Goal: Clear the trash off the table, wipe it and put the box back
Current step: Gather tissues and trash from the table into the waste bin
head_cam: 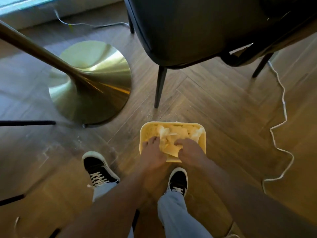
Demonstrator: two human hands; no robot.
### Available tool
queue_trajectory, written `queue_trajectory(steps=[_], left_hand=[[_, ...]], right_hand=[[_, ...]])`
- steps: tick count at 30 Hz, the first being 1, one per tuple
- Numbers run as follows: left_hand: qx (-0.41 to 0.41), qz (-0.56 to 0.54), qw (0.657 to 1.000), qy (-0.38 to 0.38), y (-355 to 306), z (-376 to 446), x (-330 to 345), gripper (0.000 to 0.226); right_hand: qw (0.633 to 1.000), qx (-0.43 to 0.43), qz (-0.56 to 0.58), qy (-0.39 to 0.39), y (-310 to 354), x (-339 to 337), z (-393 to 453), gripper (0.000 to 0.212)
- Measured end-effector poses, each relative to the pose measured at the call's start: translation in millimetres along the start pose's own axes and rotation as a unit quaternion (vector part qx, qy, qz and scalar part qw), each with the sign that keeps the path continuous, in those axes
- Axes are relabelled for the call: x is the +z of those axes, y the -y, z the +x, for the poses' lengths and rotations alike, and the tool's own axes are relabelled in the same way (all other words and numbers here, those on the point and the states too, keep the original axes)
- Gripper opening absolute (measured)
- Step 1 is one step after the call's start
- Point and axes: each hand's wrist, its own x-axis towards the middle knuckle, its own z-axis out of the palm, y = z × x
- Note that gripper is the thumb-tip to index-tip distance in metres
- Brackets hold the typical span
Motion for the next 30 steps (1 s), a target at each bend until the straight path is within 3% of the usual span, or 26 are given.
queue_trajectory(steps=[3, 10, 15, 30], left_hand=[[-0.023, 0.013, 1.0, 0.01, -3, -4, -8, 0.076], [-0.036, -0.041, 0.998, -0.031, 2, -34, -21, 0.034], [-0.064, -0.089, 0.993, -0.046, 5, -84, -33, 0.051], [0.05, -0.29, 0.939, -0.18, -66, -330, -119, 0.031]], right_hand=[[0.999, 0.01, 0.037, -0.017, 2, -12, -21, 0.042], [0.996, 0.016, 0.076, -0.048, 29, -33, -60, 0.033], [0.992, 0.015, 0.099, -0.082, 60, -51, -98, 0.031], [0.994, -0.062, 0.052, -0.072, 176, -147, -273, 0.032]])
